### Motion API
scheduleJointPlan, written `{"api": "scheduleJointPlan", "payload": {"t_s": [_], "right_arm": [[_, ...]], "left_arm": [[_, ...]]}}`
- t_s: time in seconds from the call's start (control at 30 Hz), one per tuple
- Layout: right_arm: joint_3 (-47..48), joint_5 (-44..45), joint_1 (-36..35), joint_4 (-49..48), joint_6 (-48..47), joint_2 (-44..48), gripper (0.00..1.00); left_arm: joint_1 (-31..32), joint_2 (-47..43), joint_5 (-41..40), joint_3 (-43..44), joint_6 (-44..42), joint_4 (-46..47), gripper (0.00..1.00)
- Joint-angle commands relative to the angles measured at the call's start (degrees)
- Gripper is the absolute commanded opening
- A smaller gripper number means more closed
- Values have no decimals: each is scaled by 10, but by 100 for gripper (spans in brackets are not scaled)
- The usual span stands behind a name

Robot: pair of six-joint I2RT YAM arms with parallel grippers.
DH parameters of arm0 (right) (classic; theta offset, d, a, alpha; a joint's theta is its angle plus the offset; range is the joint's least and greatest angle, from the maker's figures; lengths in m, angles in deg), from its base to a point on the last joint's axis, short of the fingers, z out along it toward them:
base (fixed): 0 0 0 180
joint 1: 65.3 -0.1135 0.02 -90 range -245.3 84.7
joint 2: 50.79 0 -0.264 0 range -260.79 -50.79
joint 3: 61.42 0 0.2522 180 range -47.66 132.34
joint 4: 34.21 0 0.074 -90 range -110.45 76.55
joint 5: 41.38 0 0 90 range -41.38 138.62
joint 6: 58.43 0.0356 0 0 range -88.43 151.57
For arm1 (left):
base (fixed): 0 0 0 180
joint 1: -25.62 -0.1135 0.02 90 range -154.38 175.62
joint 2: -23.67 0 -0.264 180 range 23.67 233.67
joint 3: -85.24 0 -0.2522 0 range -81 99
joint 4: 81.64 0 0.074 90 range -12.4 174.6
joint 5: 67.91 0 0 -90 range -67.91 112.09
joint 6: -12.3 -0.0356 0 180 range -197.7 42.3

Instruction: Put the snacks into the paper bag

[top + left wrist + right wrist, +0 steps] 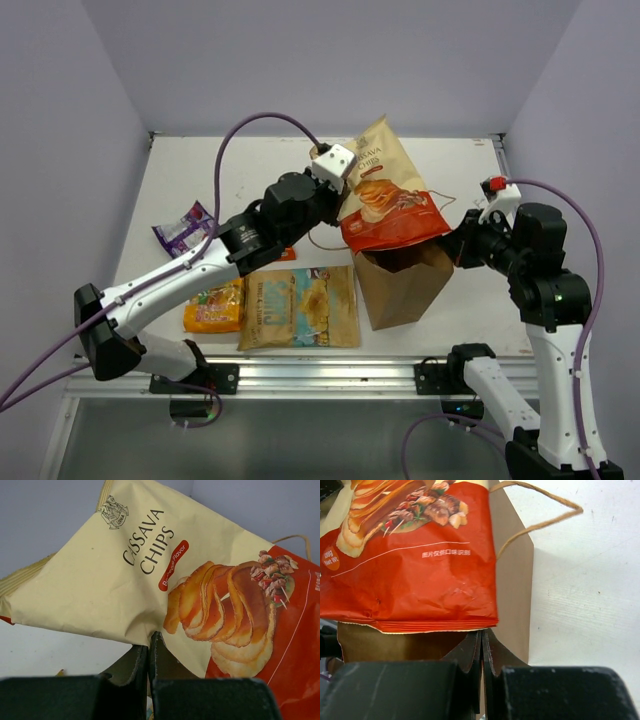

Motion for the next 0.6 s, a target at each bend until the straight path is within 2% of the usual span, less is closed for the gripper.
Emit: {"api": "scheduleJointPlan", "payload": {"t_s": [0.0,0.1,0.2,0.37,0.57], "right_arm": [[23,6,-1,10,-11,5,0],[24,10,-1,10,-11,2,0],[30,10,-1,12,-11,0,0],[35,20,-1,15,-13,1,0],[37,21,-1,17,-14,0,0]], "left_arm": [[2,-33,-23,-33,-59,-18,0],[11,-39,-18,-34,-87,-14,0],[25,-16,-37,-2,-126,-50,0],[32,15,-31,33,-145,-93,0],[37,15,-75,56,-185,-132,0]]}}
